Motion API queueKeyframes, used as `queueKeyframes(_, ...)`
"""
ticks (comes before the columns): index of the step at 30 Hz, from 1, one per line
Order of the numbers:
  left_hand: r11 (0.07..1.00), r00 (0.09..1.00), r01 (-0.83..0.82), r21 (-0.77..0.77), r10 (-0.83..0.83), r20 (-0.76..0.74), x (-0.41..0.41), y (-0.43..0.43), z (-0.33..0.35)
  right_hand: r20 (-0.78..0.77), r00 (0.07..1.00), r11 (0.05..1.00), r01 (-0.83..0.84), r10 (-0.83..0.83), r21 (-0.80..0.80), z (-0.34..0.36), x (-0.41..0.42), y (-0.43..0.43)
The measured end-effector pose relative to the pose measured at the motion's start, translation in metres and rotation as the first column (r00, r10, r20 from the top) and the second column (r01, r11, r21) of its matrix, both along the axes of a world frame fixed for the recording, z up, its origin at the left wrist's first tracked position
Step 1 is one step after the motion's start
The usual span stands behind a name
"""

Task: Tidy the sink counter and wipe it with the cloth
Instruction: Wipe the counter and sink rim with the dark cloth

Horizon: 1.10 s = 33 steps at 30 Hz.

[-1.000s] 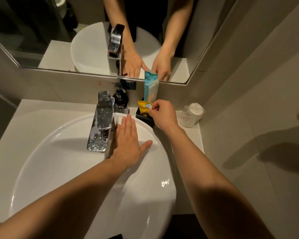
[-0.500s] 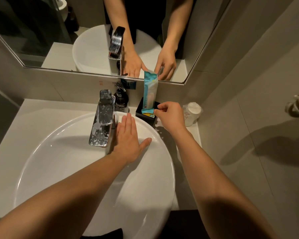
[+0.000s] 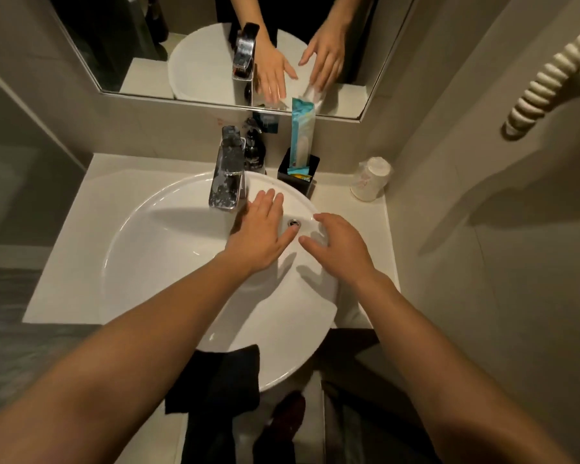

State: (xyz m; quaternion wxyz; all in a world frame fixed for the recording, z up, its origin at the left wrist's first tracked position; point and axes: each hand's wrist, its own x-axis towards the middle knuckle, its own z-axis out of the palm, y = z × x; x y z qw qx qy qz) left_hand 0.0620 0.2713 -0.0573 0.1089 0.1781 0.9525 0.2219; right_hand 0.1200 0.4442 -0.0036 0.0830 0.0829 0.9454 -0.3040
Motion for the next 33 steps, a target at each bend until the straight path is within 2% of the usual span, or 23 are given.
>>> queueKeyframes(5,0.996,0.995,-0.053,-0.074,0.046,-0.093,0.064,-0.042,0.025,0.087,0.985,0.987,-0.155,0.151,0.034,0.004,0.047,-0.022)
queueKeyframes(8,0.991,0.992,-0.126,-0.048,0.127,0.026,0.102,-0.071,0.028,0.148,0.960,0.970,-0.242,0.236,0.025,0.001,0.073,-0.039)
queueKeyframes(14,0.967,0.931,-0.211,-0.141,0.243,0.272,0.159,-0.113,0.029,0.323,0.870,0.921,-0.390,0.373,-0.012,-0.011,0.110,-0.066)
queueKeyframes(18,0.953,0.905,-0.148,-0.265,0.239,0.352,0.176,-0.136,0.014,0.424,0.812,0.901,-0.432,0.402,-0.028,-0.021,0.115,-0.079)
queueKeyframes(22,0.892,0.943,0.014,-0.452,0.139,0.304,0.182,-0.141,0.007,0.482,0.778,0.895,-0.445,0.402,-0.029,-0.032,0.110,-0.092)
queueKeyframes(27,0.865,0.944,0.078,-0.496,0.095,0.315,0.177,-0.135,0.007,0.517,0.753,0.889,-0.456,0.407,-0.037,-0.051,0.105,-0.107)
queueKeyframes(33,0.846,0.919,0.086,-0.526,0.136,0.370,0.175,-0.130,0.005,0.540,0.736,0.882,-0.470,0.409,-0.029,-0.056,0.101,-0.114)
